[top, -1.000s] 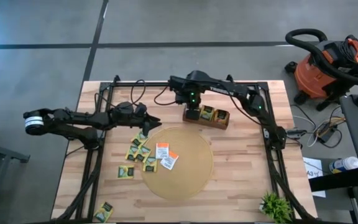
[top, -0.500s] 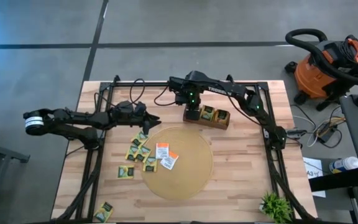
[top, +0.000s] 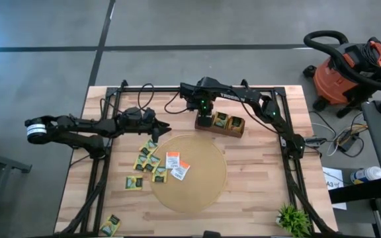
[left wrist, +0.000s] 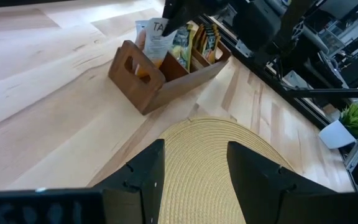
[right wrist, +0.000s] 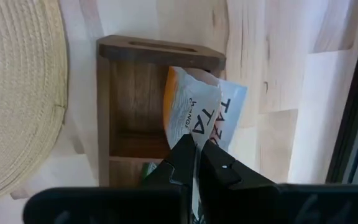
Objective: Pick & Place Tea
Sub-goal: Put the orange tea bag into the left section of the wooden organizer, then put the lemon tea bag into the middle section of the wooden organizer
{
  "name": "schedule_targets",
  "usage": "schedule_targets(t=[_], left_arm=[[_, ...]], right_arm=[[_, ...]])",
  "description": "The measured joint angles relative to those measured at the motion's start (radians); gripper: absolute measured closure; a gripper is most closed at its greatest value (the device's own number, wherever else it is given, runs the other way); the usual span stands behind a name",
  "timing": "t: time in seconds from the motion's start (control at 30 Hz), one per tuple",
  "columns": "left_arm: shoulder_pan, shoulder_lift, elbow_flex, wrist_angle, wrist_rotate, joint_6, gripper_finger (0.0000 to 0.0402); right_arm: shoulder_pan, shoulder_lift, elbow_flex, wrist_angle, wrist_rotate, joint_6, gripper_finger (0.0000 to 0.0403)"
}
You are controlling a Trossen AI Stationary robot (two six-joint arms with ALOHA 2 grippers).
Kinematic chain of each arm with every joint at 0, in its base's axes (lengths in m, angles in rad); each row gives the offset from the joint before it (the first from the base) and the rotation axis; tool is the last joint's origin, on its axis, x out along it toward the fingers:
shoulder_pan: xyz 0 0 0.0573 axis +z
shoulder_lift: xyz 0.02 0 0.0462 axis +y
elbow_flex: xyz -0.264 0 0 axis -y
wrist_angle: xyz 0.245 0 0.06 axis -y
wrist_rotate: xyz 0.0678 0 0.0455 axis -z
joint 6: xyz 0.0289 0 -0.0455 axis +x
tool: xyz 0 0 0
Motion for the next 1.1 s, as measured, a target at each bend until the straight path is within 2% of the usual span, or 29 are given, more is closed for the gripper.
schedule_targets(t=[0.33, 0.57, 0.7, 0.93, 1.0, 1.1], left_arm=[[0.006, 0.000, 0.000, -0.003, -0.007, 0.004, 0.0234], [0.007, 0.000, 0.000, -0.011, -0.007, 0.013, 0.0234], [0.007, 0.000, 0.000, -0.028, -0.007, 0.030, 0.0234], [0.008, 0.000, -0.001, -0.082, -0.007, 0.040, 0.0234], [0.008, 0.000, -0.001, -0.088, -0.007, 0.040, 0.0234], [0.008, 0.000, -0.001, -0.096, -0.007, 0.040, 0.0234]], right_arm=[[0.001, 0.000, 0.000, -0.007, -0.051, 0.033, 0.0388], [0.001, 0.000, 0.000, -0.008, -0.048, 0.038, 0.0336], [0.001, -0.010, 0.004, -0.009, -0.010, 0.051, 0.0305], [0.007, -0.069, 0.036, 0.002, -0.007, 0.115, 0.0281], [0.012, -0.086, 0.048, 0.009, -0.048, 0.147, 0.0280], [0.021, -0.108, 0.060, 0.032, -0.176, 0.217, 0.0284]])
